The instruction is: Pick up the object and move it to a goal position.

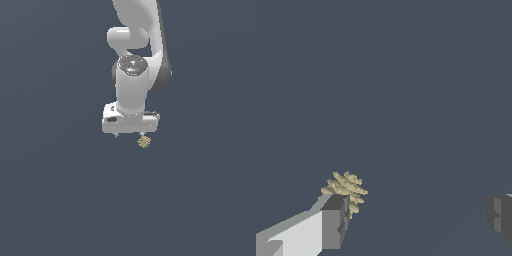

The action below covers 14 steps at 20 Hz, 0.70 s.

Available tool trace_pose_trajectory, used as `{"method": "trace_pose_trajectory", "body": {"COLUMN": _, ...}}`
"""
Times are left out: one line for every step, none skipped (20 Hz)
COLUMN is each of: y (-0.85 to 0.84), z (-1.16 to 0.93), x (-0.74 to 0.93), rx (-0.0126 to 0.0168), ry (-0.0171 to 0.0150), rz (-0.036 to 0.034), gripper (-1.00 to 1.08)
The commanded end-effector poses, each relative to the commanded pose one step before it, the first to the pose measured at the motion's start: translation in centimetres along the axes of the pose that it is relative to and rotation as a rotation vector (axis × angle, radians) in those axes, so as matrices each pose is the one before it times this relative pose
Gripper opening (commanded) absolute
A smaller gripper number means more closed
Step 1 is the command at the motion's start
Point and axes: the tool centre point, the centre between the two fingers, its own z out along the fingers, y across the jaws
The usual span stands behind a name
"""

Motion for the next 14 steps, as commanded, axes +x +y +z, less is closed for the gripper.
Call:
{"method": "trace_pose_trajectory", "body": {"y": 0.001, "z": 0.0, "x": 0.0, "rx": 0.0, "ry": 0.0, "rz": 0.0, "gripper": 1.0}}
{"method": "trace_pose_trajectory", "body": {"y": 0.083, "z": 0.037, "x": -0.02, "rx": -0.00067, "ry": -0.00078, "rz": 0.00061, "gripper": 1.0}}
{"method": "trace_pose_trajectory", "body": {"y": 0.243, "z": 0.102, "x": -0.06, "rx": -0.00182, "ry": -0.00221, "rz": 0.0018, "gripper": 1.0}}
{"method": "trace_pose_trajectory", "body": {"y": 0.399, "z": 0.171, "x": -0.098, "rx": -0.00303, "ry": -0.00371, "rz": 0.00316, "gripper": 1.0}}
{"method": "trace_pose_trajectory", "body": {"y": 0.543, "z": 0.226, "x": -0.135, "rx": -0.00404, "ry": -0.00501, "rz": 0.00459, "gripper": 1.0}}
{"method": "trace_pose_trajectory", "body": {"y": 0.679, "z": 0.278, "x": -0.167, "rx": -0.005, "ry": -0.0063, "rz": 0.00645, "gripper": 1.0}}
{"method": "trace_pose_trajectory", "body": {"y": 0.7, "z": 0.274, "x": -0.168, "rx": -0.00505, "ry": -0.00646, "rz": 0.00778, "gripper": 1.0}}
{"method": "trace_pose_trajectory", "body": {"y": 0.546, "z": 0.199, "x": -0.123, "rx": -0.00384, "ry": -0.00496, "rz": 0.00735, "gripper": 1.0}}
{"method": "trace_pose_trajectory", "body": {"y": 0.383, "z": 0.123, "x": -0.077, "rx": -0.00261, "ry": -0.00339, "rz": 0.00647, "gripper": 1.0}}
{"method": "trace_pose_trajectory", "body": {"y": 0.223, "z": 0.055, "x": -0.036, "rx": -0.00144, "ry": -0.00186, "rz": 0.005, "gripper": 1.0}}
{"method": "trace_pose_trajectory", "body": {"y": 0.08, "z": 0.004, "x": -0.005, "rx": -0.00044, "ry": -0.00056, "rz": 0.00292, "gripper": 1.0}}
{"method": "trace_pose_trajectory", "body": {"y": -0.054, "z": -0.003, "x": 0.017, "rx": 0.0, "ry": 0.0, "rz": 0.0, "gripper": 1.0}}
{"method": "trace_pose_trajectory", "body": {"y": -0.04, "z": -0.033, "x": 0.005, "rx": 0.00066, "ry": 0.00085, "rz": -0.0011, "gripper": 1.0}}
{"method": "trace_pose_trajectory", "body": {"y": -0.094, "z": -0.007, "x": 0.005, "rx": 0.00053, "ry": 0.00068, "rz": -0.00334, "gripper": 1.0}}
